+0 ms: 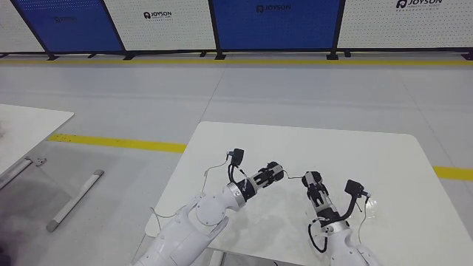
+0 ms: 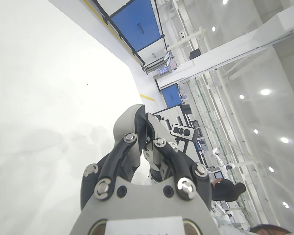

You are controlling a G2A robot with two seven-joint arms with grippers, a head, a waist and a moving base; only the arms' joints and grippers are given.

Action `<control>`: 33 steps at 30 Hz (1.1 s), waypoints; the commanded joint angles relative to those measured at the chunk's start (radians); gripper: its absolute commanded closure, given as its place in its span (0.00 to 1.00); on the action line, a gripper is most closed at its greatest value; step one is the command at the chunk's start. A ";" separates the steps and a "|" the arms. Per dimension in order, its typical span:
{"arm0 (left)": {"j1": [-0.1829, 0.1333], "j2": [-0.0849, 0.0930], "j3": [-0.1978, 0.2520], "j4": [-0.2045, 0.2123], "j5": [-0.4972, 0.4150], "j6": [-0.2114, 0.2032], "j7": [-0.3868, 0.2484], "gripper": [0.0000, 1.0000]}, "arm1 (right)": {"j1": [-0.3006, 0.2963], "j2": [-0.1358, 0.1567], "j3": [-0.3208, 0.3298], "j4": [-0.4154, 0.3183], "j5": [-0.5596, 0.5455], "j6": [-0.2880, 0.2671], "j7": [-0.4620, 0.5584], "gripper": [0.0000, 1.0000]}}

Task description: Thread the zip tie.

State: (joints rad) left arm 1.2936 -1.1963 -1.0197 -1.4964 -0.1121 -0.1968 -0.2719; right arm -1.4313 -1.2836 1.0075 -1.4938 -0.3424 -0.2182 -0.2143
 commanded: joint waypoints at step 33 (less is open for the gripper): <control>-0.011 -0.015 -0.001 0.013 -0.192 0.045 -0.058 1.00 | -0.020 -0.028 0.044 0.026 -0.003 -0.109 -0.009 1.00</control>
State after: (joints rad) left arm 1.2831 -1.2109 -1.0210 -1.4834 -0.2982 -0.1533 -0.3262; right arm -1.4504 -1.3111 1.0500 -1.4677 -0.3439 -0.3262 -0.2238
